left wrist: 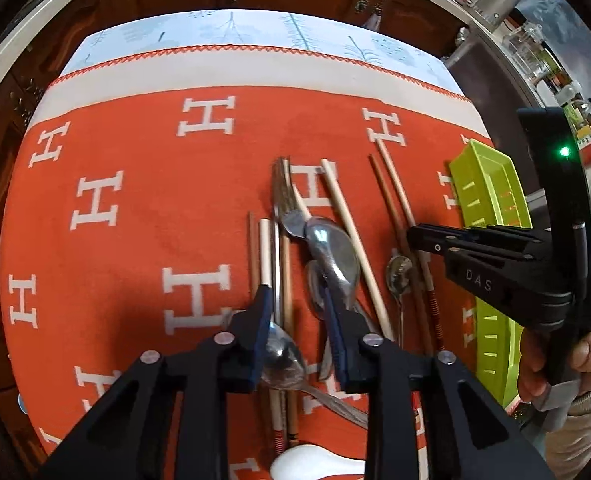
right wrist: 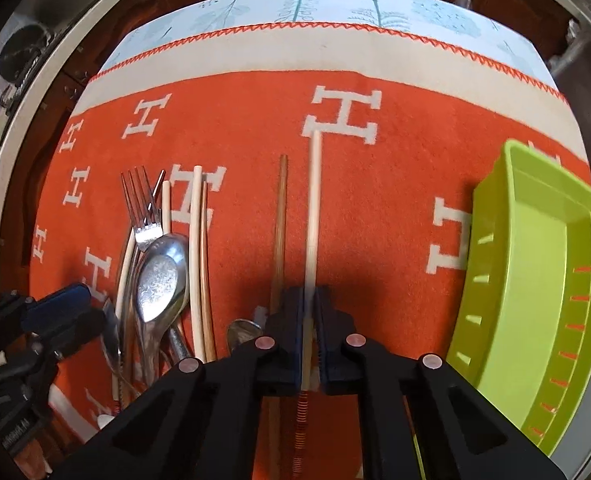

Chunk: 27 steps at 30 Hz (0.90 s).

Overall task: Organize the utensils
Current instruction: 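Grasp a light red-tipped chopstick with the right tool while the left tool approaches the steel spoons, then grasp the large steel spoon with the left tool while the right tool holds the chopstick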

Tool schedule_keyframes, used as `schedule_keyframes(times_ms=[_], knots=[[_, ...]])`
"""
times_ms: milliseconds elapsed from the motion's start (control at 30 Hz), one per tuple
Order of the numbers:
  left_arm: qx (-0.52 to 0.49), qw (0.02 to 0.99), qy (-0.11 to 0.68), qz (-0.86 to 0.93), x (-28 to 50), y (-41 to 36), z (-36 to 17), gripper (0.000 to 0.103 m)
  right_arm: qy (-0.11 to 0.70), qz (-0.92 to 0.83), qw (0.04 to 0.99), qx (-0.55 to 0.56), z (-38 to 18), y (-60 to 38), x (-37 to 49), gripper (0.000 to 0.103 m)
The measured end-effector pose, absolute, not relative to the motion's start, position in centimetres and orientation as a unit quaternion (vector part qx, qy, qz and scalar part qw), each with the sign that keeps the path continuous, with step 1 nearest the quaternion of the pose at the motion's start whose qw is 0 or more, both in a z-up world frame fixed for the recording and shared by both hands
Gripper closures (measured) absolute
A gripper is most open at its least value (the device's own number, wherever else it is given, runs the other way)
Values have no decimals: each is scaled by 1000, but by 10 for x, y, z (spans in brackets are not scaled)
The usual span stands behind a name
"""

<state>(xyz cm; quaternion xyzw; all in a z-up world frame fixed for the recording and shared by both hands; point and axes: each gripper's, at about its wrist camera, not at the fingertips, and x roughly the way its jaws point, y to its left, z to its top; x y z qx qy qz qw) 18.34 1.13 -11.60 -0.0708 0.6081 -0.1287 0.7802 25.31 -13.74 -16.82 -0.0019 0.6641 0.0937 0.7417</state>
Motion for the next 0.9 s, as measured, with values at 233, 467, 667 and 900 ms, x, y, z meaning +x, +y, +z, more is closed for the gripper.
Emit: schedule_keyframes(times_ms=[233,467,667,900], knots=[[-72,775,611,-142,181,0,-115,75,660,113,740,69,-154,-156,235,98],[-70,770,618,-146,183,-16,-127,75,646,134,741,127,-129,-181,211,98],[-72,769,618,-144,184,-26,-135,75,638,149,740,152,-112,-207,186,98],[-70,772,616,-144,173,-20,-129,75,625,151,746,173,-95,-235,164,98]])
